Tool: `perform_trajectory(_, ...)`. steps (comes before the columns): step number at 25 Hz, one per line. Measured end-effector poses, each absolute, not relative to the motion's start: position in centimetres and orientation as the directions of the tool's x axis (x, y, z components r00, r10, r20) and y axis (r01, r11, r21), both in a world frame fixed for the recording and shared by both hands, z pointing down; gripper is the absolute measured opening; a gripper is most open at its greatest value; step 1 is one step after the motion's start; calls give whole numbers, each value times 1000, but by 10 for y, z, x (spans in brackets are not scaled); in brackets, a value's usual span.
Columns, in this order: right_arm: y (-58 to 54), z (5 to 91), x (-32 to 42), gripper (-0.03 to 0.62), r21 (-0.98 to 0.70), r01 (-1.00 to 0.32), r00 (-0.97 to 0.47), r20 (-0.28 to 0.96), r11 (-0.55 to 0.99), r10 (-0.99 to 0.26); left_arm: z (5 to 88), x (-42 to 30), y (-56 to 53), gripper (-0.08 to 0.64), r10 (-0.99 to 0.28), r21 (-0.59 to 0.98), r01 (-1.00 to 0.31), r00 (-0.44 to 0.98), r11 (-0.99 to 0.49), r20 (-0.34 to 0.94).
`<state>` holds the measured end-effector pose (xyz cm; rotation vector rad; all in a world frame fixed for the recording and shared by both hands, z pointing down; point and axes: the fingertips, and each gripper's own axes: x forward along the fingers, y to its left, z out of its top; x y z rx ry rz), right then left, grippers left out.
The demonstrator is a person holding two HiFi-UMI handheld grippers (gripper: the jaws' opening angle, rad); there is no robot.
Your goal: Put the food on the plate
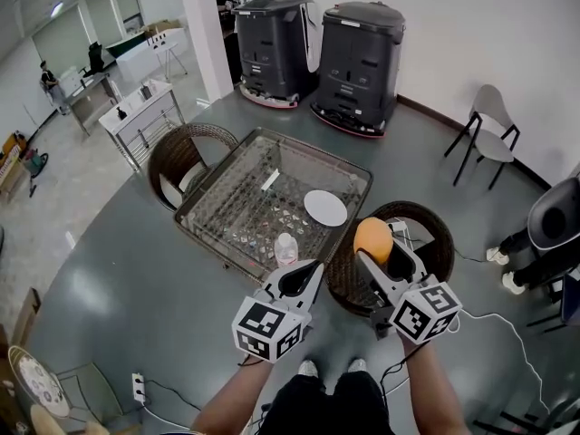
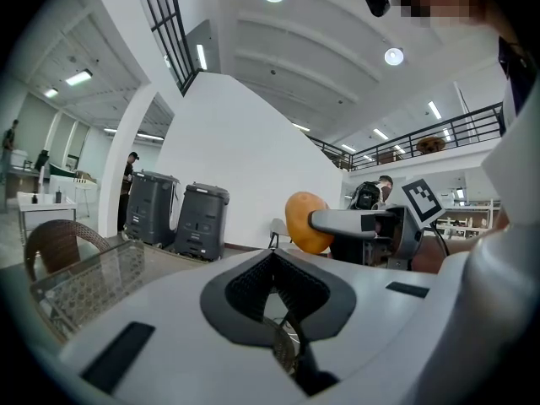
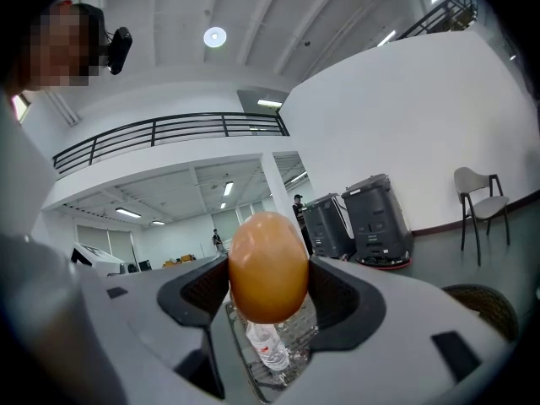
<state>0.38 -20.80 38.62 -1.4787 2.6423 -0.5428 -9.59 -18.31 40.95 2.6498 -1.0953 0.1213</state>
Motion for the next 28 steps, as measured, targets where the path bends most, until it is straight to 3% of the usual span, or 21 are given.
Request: perform_trajectory(28,-434,445,-12,301,-274,-647,-762,198,711,-617,456,-89,-314,8,-846,217,-897,437,-385,305)
